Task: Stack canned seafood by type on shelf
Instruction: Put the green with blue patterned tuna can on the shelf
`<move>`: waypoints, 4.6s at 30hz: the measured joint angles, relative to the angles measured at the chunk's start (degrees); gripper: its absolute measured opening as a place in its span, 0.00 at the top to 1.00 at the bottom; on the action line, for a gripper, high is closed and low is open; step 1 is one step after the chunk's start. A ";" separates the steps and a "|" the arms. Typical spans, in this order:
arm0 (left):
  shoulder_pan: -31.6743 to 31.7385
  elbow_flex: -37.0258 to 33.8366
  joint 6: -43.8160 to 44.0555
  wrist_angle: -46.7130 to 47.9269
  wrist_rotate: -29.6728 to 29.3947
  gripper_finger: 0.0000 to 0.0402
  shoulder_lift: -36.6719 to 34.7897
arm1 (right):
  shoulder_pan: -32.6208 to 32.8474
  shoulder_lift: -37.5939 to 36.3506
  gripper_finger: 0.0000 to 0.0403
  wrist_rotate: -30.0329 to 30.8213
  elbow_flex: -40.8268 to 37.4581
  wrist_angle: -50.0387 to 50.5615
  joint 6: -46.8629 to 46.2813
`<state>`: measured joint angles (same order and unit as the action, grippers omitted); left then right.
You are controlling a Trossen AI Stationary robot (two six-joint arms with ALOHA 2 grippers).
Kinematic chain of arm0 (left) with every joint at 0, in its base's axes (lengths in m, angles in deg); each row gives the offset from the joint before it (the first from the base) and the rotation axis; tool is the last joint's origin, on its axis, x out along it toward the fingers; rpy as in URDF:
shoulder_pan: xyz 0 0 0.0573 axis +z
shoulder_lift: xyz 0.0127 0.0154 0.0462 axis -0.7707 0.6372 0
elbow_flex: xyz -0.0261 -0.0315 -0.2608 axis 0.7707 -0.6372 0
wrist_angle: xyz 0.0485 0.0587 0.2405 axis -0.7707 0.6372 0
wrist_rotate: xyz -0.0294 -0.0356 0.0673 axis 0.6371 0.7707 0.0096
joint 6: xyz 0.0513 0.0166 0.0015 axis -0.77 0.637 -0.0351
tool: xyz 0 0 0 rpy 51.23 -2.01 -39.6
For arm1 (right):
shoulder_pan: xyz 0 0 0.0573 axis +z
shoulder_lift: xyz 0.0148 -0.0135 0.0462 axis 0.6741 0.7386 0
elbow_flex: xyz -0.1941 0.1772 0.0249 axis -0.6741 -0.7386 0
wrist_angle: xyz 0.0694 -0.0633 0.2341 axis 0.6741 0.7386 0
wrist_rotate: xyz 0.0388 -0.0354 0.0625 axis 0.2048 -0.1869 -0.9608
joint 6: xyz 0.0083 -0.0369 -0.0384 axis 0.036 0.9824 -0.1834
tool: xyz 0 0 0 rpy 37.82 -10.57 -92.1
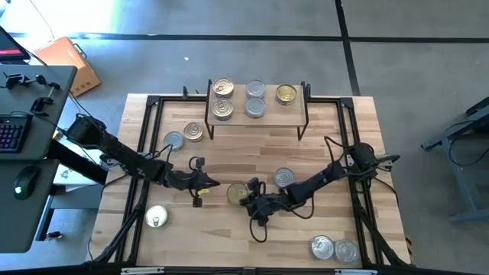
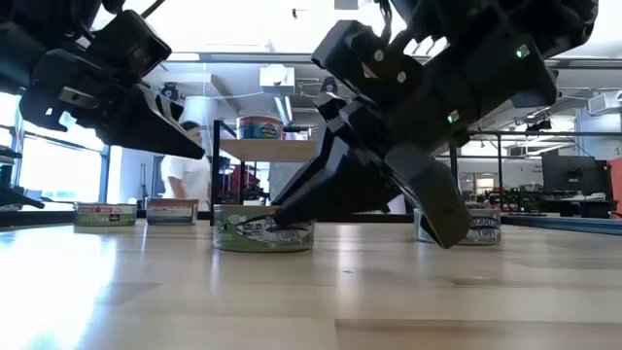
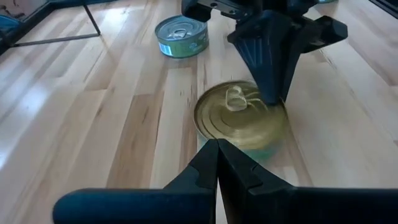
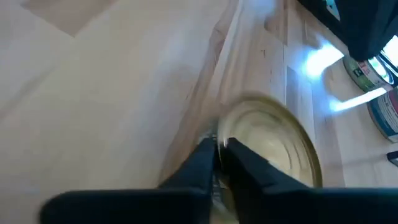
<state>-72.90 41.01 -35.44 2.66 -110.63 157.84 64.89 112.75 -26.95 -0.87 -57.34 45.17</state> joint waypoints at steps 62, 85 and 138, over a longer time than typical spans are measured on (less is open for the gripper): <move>-15.60 16.99 -47.60 -11.72 -26.56 0.48 30.73 | 4.17 -2.21 1.00 5.31 12.28 8.54 -13.58; -12.87 16.74 -32.44 -9.24 -17.61 0.71 29.35 | 8.37 -2.66 0.42 15.81 21.38 30.14 -6.05; -12.85 16.83 -9.48 -5.26 -24.00 0.58 29.05 | -2.00 -12.36 0.70 35.66 38.57 104.88 -32.92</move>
<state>-85.74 57.84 -44.92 -2.60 -134.63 186.89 62.89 100.38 8.70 37.71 47.54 12.24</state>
